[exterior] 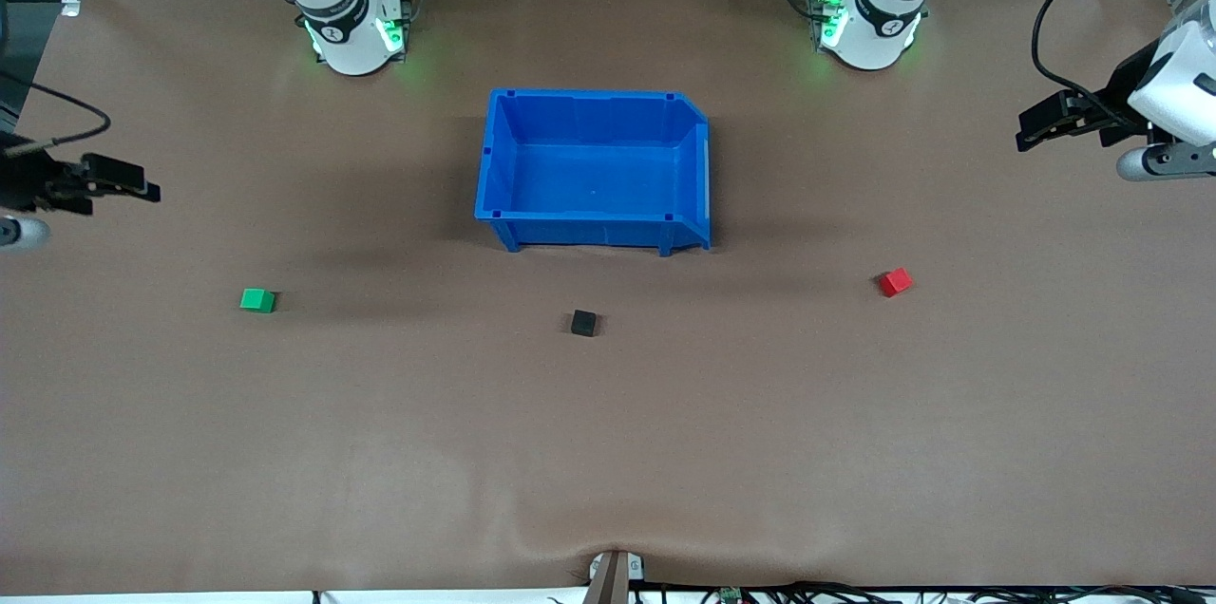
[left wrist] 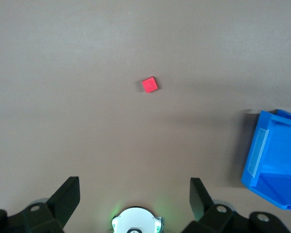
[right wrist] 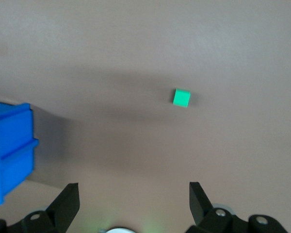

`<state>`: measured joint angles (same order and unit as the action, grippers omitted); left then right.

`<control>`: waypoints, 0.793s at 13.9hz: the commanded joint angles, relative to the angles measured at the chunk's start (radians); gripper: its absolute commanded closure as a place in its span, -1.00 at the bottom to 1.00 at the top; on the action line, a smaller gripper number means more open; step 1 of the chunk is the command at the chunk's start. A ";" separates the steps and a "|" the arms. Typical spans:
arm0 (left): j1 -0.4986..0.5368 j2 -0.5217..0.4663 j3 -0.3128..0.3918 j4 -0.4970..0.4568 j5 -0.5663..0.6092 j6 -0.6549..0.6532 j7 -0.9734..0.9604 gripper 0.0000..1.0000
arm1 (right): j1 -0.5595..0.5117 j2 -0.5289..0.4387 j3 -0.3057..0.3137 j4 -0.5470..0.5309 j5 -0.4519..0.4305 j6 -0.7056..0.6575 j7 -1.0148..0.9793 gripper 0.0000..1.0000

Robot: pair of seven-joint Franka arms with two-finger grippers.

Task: Attach green and red cubes to black cube
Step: 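Reach the right gripper toward the green cube while the left gripper reaches the red cube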

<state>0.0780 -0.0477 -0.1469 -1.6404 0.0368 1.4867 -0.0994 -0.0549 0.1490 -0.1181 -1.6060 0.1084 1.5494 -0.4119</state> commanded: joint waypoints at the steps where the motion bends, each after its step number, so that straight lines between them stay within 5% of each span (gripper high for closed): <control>1: 0.003 0.005 -0.007 -0.031 0.018 0.013 0.003 -1.00 | -0.016 0.076 0.012 0.021 0.045 0.044 -0.184 -1.00; 4: 0.008 0.006 -0.007 -0.136 0.018 0.131 0.003 -1.00 | -0.048 0.151 0.012 0.000 0.111 0.104 -0.315 -1.00; 11: 0.011 0.087 -0.007 -0.355 0.020 0.481 -0.003 -1.00 | -0.115 0.155 0.012 -0.210 0.208 0.300 -0.631 -1.00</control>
<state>0.0813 0.0139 -0.1465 -1.9596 0.0372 1.8942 -0.0994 -0.1374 0.3261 -0.1192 -1.7363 0.2766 1.7871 -0.9406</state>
